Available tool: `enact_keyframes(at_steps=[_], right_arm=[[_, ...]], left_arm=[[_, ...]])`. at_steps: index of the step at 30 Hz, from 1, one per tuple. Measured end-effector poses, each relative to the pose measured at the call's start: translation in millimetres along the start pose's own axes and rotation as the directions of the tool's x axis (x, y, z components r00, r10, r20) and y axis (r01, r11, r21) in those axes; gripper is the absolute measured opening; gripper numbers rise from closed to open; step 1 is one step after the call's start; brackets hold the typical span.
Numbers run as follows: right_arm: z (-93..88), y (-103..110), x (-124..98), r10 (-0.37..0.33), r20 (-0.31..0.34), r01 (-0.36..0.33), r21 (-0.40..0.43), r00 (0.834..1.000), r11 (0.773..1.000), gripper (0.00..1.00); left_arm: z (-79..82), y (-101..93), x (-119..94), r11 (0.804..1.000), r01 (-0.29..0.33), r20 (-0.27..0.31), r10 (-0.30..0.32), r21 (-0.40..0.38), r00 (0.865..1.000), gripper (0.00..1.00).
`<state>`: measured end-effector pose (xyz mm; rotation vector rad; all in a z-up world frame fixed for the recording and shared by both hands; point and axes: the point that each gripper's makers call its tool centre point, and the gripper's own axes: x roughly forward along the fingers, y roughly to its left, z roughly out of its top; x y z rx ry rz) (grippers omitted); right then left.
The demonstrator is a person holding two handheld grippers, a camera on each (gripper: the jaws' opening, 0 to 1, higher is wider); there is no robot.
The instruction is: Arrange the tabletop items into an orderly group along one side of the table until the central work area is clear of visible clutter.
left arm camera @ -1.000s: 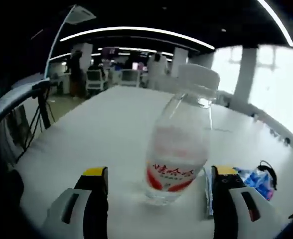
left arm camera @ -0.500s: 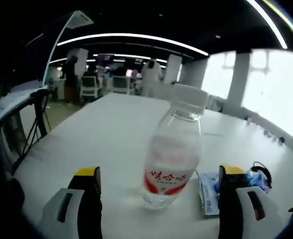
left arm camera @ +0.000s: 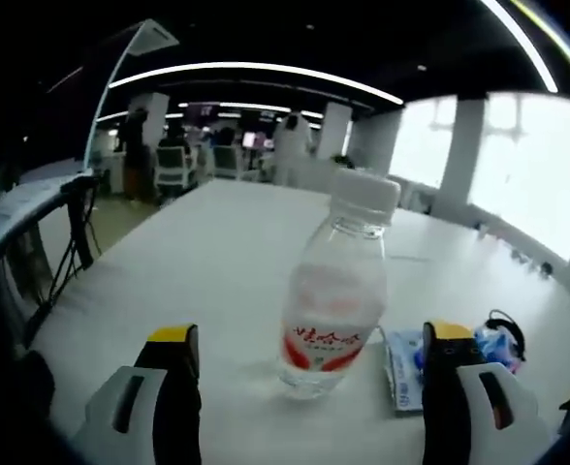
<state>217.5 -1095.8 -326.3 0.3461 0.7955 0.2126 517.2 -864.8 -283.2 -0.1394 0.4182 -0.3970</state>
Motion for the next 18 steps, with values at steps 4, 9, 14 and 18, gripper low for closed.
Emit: enact_keyframes(at_steps=[4,9,14,18], right_arm=[[1.8,1,-1,0.003,0.014,-0.003,0.002,1.0,1.0,0.59],[-1.7,4,-4,0.003,0.026,-0.003,0.015,1.0,1.0,0.59],[-4.8,7,-12,0.0,0.038,-0.001,0.018,0.999,1.0,0.59],[-8.3,6,-20,-0.005,0.044,0.004,0.02,0.999,1.0,0.59]], left_arm=[[0.2,1.5,-6,1.0,0.006,-0.002,-0.006,0.004,1.0,0.92],[0.3,2.0,-19,1.0,0.009,-0.009,-0.009,0.004,1.0,0.91],[-0.2,0.8,-29,1.0,0.02,-0.004,-0.02,-0.003,1.0,0.9],[-2.6,-2.9,-38,1.0,0.02,0.0,-0.02,-0.016,1.0,0.9]])
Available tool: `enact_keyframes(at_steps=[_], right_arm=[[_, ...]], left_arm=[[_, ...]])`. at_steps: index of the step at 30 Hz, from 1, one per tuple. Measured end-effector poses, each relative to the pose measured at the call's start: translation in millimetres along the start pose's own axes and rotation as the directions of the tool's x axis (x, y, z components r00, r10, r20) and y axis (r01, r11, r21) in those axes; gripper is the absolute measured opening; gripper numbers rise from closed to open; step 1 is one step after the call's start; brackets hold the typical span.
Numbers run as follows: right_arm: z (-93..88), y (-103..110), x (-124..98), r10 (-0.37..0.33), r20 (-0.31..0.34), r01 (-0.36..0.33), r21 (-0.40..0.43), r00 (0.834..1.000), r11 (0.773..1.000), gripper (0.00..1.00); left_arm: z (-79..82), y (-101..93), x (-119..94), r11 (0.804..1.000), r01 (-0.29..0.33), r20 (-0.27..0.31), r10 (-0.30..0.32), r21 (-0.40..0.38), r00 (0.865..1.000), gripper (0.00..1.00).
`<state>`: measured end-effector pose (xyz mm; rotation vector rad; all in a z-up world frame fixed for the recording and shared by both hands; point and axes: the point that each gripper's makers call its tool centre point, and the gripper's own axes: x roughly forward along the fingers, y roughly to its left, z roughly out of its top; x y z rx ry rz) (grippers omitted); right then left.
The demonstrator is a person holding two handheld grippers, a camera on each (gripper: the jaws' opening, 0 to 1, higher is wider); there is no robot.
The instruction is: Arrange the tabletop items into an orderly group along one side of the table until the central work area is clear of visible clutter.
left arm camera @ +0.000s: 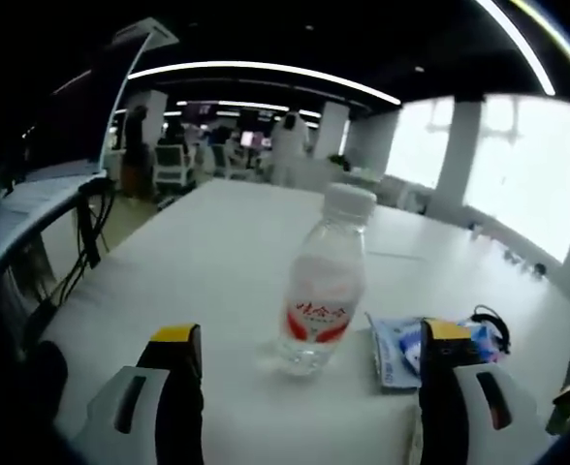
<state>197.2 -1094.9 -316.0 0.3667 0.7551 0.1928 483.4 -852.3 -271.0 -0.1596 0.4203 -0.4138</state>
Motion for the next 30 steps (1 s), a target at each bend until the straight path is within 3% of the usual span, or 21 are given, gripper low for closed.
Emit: enact_keyframes(at_steps=[6,15,30], right_arm=[[-1.1,-8,-9,-0.005,0.022,0.003,0.053,1.0,0.999,0.58],[7.8,-20,-16,0.012,0.012,-0.013,0.049,1.0,0.999,0.57],[16.2,-28,-5,0.077,-0.003,-0.076,0.037,0.997,0.996,0.56]], left_arm=[[-4.3,-5.6,-12,1.0,0.005,-0.011,-0.005,-0.005,1.0,0.88],[-3.8,-12.4,-26,0.999,-0.018,-0.014,0.017,-0.028,1.0,0.85],[-8.4,-23.3,-42,0.999,-0.026,-0.027,0.025,-0.022,0.999,0.8]])
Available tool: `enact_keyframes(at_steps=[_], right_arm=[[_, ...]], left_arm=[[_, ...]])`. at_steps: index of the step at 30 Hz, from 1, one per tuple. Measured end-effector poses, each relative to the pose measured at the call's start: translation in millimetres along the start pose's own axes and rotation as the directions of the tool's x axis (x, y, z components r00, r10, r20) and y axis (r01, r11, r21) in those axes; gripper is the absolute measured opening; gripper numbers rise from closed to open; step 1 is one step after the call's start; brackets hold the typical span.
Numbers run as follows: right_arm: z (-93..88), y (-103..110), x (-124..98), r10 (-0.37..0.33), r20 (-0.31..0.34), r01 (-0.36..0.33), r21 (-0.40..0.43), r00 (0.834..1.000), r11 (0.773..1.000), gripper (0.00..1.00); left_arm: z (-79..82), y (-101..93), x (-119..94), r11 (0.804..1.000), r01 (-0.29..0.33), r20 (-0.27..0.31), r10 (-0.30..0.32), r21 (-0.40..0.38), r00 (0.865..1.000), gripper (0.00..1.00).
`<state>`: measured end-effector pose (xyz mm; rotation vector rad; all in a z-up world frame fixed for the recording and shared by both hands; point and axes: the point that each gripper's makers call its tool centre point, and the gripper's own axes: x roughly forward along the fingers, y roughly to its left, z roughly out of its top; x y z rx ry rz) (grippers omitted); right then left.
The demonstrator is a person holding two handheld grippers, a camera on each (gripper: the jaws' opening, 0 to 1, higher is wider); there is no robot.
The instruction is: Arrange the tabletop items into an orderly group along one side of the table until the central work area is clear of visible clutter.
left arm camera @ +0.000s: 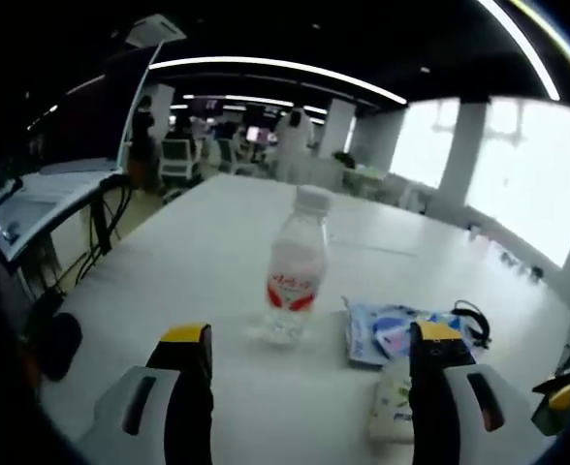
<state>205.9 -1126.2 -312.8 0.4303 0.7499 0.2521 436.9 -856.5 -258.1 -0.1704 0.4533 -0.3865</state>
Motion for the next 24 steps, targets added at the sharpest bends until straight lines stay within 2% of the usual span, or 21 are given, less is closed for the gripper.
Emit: enact_keyframes(at_steps=[16,20,24], right_arm=[[9.2,-16,-2,0.015,-0.002,-0.015,-0.003,1.0,1.0,0.56],[14.1,-18,3,0.026,-0.009,-0.026,-0.021,1.0,0.999,0.55],[21.5,-16,9,0.043,-0.022,-0.045,-0.056,0.999,0.997,0.55]], left_arm=[[2.4,-15.4,0,1.0,-0.009,0.001,0.009,-0.001,1.0,0.78],[2.3,-24.7,0,1.0,0.018,0.001,-0.018,-0.014,1.0,0.72],[-0.4,-29.7,2,1.0,0.026,-0.008,-0.026,-0.008,1.0,0.72]])
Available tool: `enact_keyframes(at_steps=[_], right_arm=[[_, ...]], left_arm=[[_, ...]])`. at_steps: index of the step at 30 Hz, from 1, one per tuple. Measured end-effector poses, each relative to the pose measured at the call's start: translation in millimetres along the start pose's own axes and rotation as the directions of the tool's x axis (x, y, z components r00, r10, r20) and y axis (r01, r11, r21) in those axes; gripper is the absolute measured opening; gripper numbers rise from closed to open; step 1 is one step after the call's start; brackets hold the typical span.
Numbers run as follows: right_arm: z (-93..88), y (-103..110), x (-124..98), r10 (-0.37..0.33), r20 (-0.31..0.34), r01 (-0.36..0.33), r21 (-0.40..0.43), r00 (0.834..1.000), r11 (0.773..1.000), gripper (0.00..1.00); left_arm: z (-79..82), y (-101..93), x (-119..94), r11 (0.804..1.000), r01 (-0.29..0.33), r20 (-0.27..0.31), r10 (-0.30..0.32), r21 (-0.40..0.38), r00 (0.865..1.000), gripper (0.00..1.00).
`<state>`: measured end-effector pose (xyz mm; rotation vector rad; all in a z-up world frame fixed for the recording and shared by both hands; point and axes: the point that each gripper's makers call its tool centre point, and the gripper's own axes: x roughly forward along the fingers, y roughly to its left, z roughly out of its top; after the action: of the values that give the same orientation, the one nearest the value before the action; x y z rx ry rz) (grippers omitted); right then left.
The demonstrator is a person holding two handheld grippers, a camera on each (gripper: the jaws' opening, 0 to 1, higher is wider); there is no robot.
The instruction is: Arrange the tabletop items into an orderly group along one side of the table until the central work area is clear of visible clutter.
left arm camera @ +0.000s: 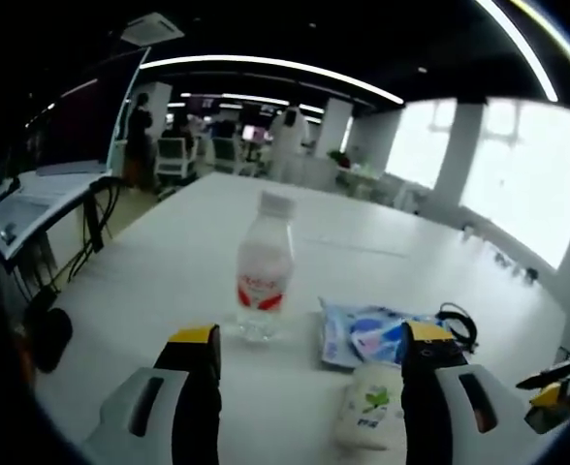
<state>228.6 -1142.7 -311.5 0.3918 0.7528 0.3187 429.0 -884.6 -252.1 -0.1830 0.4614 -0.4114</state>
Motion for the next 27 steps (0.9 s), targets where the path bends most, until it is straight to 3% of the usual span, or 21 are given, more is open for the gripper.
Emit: enact_keyframes(at_steps=[10,23,24,26,27], right_arm=[[43.7,-5,13,0.034,0.024,-0.032,-0.072,0.999,0.997,0.52],[65.6,-13,38,0.066,0.001,-0.066,-0.09,0.998,0.994,0.42],[67.9,-13,40,0.066,-0.001,-0.066,-0.098,0.998,0.993,0.41],[74.5,-11,45,0.074,-0.01,-0.075,-0.218,0.997,0.973,0.4],[77.5,-8,47,0.077,-0.006,-0.076,-0.226,0.997,0.971,0.4]], left_arm=[[-8.3,-26.9,10,0.998,0.056,-0.06,-0.054,0.03,0.997,0.66],[-20.3,-60.7,24,0.995,0.094,-0.168,-0.087,0.031,0.982,0.59],[-23.4,-64.7,25,0.994,0.104,-0.188,-0.097,0.027,0.977,0.57],[-24.9,-70.7,30,0.993,0.107,-0.197,-0.093,0.059,0.976,0.57],[-26.0,-73.1,31,0.992,0.108,-0.204,-0.092,0.068,0.975,0.57]])
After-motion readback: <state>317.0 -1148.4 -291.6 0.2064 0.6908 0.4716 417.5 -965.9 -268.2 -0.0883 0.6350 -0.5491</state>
